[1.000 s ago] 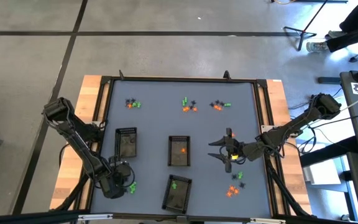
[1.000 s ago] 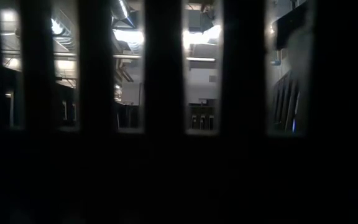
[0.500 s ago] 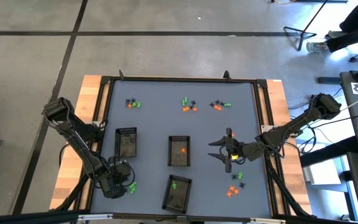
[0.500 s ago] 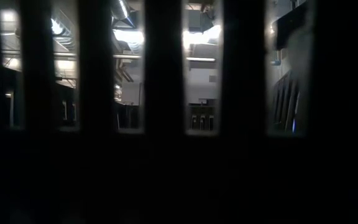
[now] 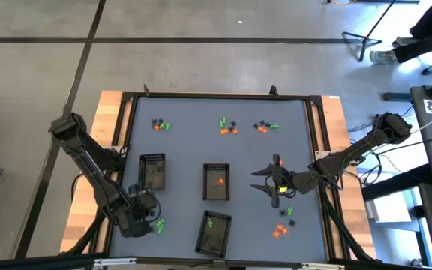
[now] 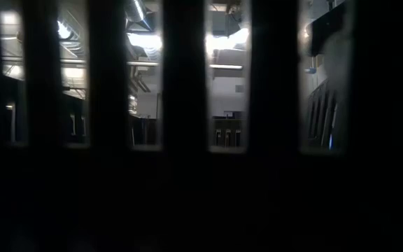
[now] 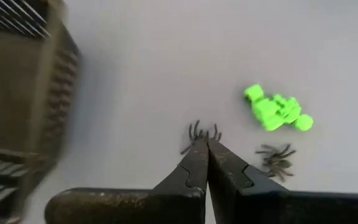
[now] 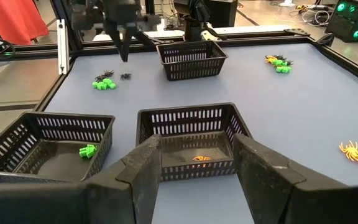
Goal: Sort Halloween decoration
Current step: Put the black spider toy into the top left black basket
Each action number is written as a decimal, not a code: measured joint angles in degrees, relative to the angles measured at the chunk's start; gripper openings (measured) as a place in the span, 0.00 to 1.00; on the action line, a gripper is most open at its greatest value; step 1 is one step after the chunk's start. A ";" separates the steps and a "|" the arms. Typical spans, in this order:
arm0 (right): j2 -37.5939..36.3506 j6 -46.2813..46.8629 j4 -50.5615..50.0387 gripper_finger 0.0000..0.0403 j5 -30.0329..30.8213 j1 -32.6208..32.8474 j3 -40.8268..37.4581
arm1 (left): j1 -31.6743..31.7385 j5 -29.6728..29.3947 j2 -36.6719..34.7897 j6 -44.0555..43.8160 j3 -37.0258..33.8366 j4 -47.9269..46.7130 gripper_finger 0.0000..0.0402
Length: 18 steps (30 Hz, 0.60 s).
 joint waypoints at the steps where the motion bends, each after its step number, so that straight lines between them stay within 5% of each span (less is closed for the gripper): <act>1: 0.00 0.00 0.02 0.49 0.00 0.02 0.00 | 0.01 -0.71 -0.33 0.57 1.22 -1.95 0.00; 10: 0.00 0.00 0.02 0.49 0.00 0.02 0.00 | 0.02 -7.11 -0.25 2.47 4.32 -3.82 0.01; 18: 0.00 0.00 0.01 0.49 0.00 0.02 0.00 | 0.07 -4.11 4.64 2.46 1.57 0.62 0.19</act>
